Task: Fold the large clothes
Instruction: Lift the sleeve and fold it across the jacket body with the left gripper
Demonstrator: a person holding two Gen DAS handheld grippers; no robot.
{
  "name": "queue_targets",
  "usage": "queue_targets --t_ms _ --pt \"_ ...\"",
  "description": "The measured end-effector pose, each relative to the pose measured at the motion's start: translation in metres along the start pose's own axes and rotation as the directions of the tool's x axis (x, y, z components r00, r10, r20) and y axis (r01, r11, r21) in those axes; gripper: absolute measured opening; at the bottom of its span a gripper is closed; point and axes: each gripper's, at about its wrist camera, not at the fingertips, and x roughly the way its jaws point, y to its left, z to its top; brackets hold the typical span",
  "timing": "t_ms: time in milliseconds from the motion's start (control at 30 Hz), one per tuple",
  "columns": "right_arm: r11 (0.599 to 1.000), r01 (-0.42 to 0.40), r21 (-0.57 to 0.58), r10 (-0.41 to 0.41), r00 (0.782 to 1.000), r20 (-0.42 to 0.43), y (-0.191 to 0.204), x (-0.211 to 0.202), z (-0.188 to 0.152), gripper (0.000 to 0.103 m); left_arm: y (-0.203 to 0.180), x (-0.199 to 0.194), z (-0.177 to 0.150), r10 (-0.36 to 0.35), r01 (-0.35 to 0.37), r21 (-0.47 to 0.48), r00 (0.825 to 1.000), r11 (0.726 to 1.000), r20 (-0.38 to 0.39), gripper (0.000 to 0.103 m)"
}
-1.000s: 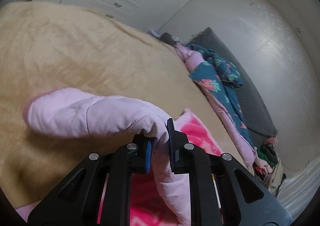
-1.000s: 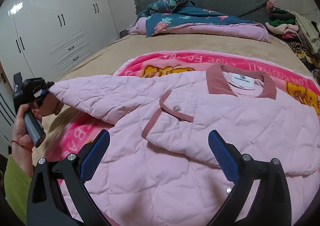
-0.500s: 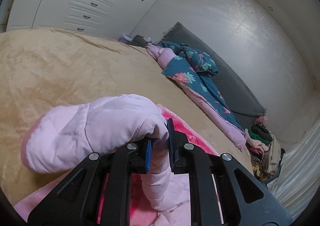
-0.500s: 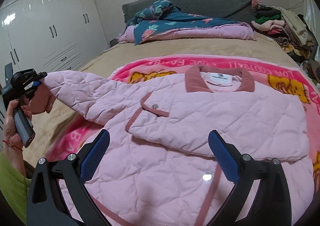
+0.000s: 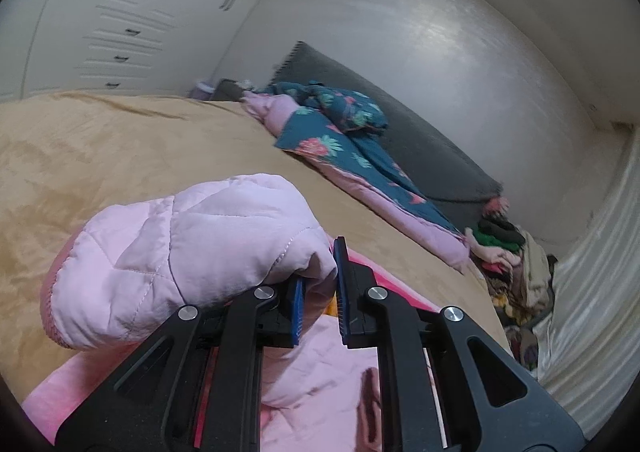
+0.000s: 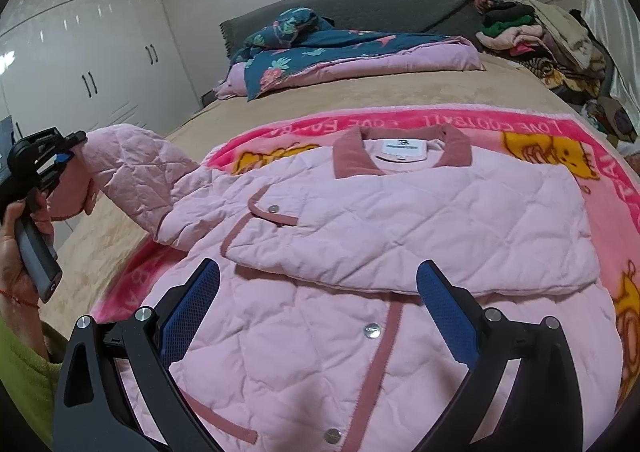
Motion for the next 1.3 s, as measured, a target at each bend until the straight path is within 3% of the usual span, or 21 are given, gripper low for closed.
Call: queue_targets --t_ms 233,467,600,800,1067,1300 --pt "0.999 0.018 0.039 -0.019 1.000 0.017 -0.020 -0.015 -0.004 0.098 -0.043 -0.005 -0.014 -0.100 0.102 0.088 0.995 0.991 -0.026 0.006" --pt "0.996 0.043 0.081 -0.046 0.998 0.032 -0.041 -0.031 -0.009 0.098 -0.090 -0.006 -0.040 -0.172 0.183 0.201 0.983 0.962 -0.073 0.006" --pt "0.993 0.046 0.106 -0.050 0.998 0.037 -0.050 -0.038 -0.013 0.098 -0.116 -0.005 -0.060 -0.239 0.266 0.251 0.962 0.931 -0.131 0.006" --pt "0.989 0.065 0.132 -0.072 0.996 0.045 -0.064 -0.049 -0.017 0.098 -0.142 0.004 -0.092 -0.280 0.334 0.286 0.936 0.898 -0.213 0.006" --pt "0.976 0.111 0.186 -0.121 0.992 0.043 -0.092 -0.060 -0.026 0.098 -0.171 0.015 -0.137 -0.292 0.399 0.381 0.905 0.834 -0.310 0.006" --pt "0.963 0.151 0.223 -0.164 0.986 0.042 -0.113 -0.066 -0.031 0.098 -0.185 0.031 -0.184 -0.250 0.438 0.459 0.876 0.773 -0.413 0.006"
